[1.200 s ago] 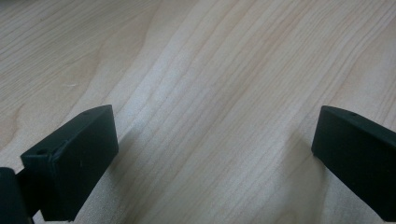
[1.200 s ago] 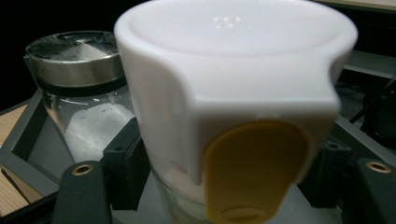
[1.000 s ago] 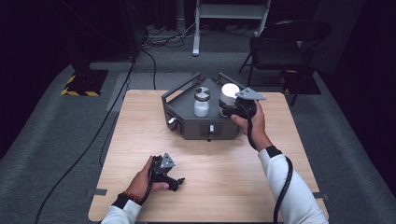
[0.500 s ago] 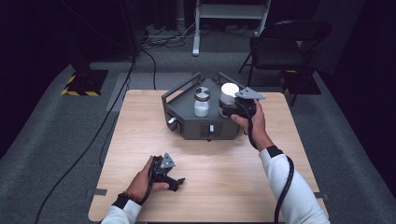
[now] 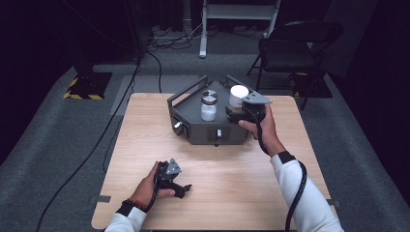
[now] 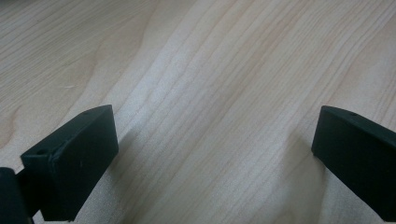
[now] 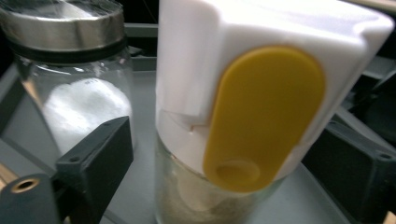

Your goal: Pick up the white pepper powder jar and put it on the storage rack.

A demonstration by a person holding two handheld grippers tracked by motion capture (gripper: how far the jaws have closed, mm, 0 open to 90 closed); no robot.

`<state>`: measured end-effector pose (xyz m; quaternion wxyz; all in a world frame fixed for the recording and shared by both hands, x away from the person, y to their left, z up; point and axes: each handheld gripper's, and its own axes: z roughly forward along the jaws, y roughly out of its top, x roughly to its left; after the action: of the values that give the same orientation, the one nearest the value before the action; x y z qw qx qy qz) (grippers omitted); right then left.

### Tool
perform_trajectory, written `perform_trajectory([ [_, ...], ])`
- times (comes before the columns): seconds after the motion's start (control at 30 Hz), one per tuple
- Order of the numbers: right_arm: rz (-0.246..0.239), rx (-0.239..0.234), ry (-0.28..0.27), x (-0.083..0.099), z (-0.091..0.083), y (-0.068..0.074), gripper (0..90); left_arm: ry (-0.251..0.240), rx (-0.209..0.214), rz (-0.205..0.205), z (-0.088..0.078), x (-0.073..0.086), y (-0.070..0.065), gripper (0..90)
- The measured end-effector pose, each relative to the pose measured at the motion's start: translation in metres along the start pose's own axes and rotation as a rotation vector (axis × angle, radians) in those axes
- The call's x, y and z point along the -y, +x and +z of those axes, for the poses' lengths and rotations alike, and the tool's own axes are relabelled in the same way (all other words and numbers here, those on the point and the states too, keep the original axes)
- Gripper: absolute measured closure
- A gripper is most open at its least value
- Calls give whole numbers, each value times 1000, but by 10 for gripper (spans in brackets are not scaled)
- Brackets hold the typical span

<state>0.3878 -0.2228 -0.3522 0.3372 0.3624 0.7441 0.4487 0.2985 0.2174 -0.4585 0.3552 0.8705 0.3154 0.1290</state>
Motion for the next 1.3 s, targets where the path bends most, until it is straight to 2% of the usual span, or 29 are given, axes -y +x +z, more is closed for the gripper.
perform_trajectory([
  [0.1,-22,13,-29,1,-4,3,51,0,0,0,0,0,0,0],
  [0.3,-82,23,-26,-9,-16,5,40,0,0,0,0,0,0,0],
  [0.47,-110,47,-46,-12,-28,7,40,0,0,0,0,0,0,0],
  [0.7,-135,36,-95,-8,-49,4,40,0,0,0,0,0,0,0],
  [1.0,-98,11,-159,9,-70,-2,40,0,0,0,0,-1,0,0],
  [1.3,-97,-4,-155,29,-79,1,40,0,0,-1,0,-1,0,0],
])
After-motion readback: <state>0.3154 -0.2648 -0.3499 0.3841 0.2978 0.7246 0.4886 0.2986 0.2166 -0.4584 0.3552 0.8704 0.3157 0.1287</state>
